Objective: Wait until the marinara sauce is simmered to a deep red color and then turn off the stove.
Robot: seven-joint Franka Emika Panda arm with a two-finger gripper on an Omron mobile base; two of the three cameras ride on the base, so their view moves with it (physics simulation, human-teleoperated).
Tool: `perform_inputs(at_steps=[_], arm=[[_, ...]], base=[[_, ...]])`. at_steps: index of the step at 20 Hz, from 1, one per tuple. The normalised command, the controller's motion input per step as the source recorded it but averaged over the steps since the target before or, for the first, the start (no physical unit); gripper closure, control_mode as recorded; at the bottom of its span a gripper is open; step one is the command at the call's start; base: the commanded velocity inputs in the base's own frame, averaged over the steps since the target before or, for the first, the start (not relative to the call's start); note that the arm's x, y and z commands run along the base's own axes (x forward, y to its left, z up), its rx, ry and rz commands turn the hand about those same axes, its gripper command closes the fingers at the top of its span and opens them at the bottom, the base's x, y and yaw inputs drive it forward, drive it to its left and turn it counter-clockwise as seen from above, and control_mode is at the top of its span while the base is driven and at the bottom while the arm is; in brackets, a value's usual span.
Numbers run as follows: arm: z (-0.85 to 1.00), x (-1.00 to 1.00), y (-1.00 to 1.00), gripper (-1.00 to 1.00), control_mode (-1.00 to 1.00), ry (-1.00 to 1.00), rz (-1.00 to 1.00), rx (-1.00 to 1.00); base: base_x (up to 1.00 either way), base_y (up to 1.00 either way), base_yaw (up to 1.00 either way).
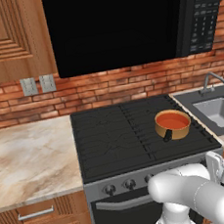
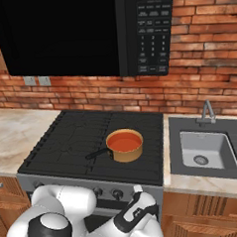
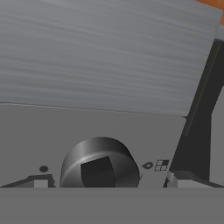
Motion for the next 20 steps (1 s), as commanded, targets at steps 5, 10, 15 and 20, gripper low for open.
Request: perform_inputs(at_steps=[5,10,15,20], arm=[[0.0,0.0,0.0,-1.0,-1.0,0.0,0.0,0.0],[0.0,0.0,0.0,-1.0,-1.0,0.0,0.0,0.0],[0.0,0.0,0.0,-1.0,-1.0,0.0,0.0,0.0],[0.0,0.0,0.0,-1.0,-1.0,0.0,0.0,0.0]], base=[[0.0,0.0,0.0],[0.0,0.0,0.0],[0.0,0.0,0.0],[0.0,0.0,0.0]])
